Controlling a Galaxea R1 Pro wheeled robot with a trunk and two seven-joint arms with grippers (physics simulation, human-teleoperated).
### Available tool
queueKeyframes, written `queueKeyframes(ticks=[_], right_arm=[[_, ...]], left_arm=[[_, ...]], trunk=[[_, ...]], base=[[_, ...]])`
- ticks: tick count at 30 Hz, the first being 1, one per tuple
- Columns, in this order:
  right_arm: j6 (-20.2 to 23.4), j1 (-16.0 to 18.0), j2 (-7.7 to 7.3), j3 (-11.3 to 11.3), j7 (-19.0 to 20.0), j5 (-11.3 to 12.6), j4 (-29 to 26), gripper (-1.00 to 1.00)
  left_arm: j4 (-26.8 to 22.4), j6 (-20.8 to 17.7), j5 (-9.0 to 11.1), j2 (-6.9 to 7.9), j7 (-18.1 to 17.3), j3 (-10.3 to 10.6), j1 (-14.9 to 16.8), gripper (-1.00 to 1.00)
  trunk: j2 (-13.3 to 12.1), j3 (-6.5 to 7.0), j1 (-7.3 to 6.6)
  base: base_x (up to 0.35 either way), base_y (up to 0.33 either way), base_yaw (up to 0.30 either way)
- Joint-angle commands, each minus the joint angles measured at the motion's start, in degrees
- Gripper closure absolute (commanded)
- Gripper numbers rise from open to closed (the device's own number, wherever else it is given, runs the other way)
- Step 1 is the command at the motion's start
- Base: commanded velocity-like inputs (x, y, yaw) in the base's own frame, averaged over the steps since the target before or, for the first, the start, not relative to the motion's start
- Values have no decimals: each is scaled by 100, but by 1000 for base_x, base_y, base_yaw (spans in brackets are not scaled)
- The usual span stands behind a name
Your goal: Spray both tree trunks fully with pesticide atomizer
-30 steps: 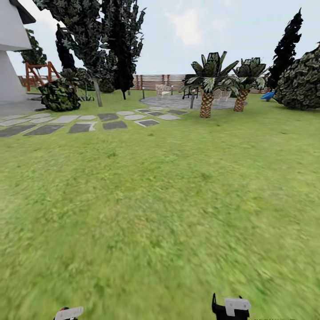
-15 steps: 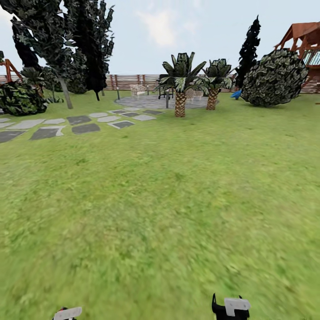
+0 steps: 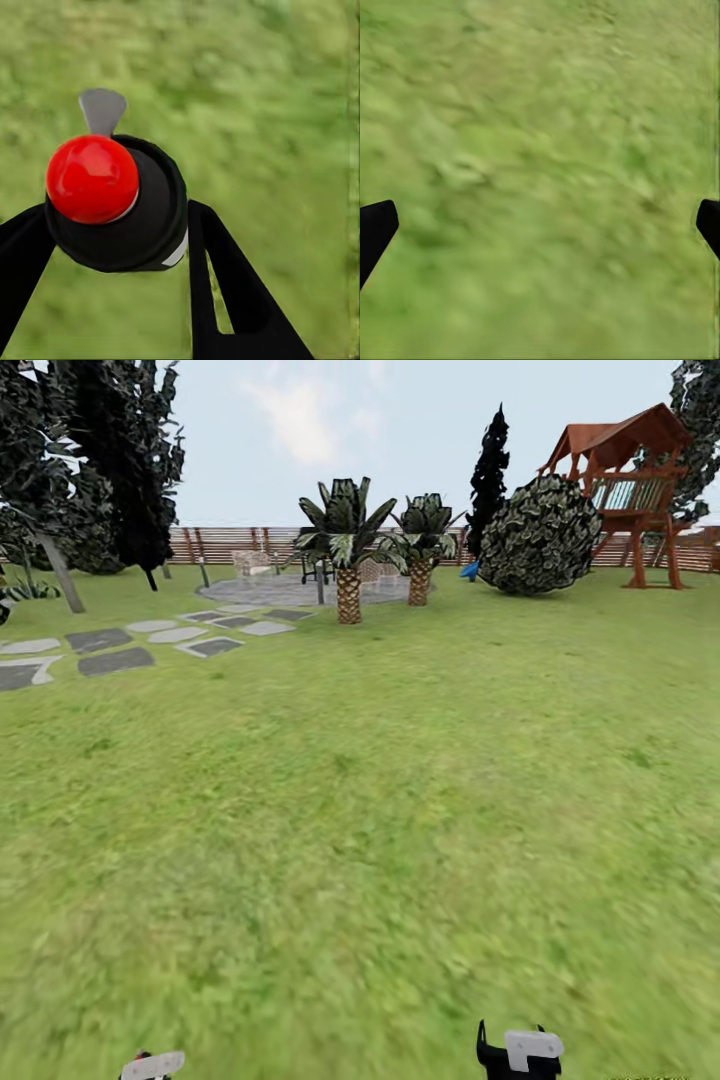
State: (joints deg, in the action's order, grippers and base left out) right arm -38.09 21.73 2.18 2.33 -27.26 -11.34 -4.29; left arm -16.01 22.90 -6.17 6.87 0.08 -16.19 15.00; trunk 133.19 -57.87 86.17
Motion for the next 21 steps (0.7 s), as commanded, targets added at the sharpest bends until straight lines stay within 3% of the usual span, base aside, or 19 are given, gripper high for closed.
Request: queueKeyframes(ticks=[1, 21], right_arm=[[12, 4, 2, 22, -60, -43, 7, -100], [12, 6, 2, 22, -60, -43, 7, -100]], left_arm=[[2, 22, -60, -2, 1, -42, 3, 100], [2, 22, -60, -2, 1, -42, 2, 100]], trunk=[[2, -5, 1], [2, -5, 1]], base=[[214, -272, -299], [220, -272, -299]])
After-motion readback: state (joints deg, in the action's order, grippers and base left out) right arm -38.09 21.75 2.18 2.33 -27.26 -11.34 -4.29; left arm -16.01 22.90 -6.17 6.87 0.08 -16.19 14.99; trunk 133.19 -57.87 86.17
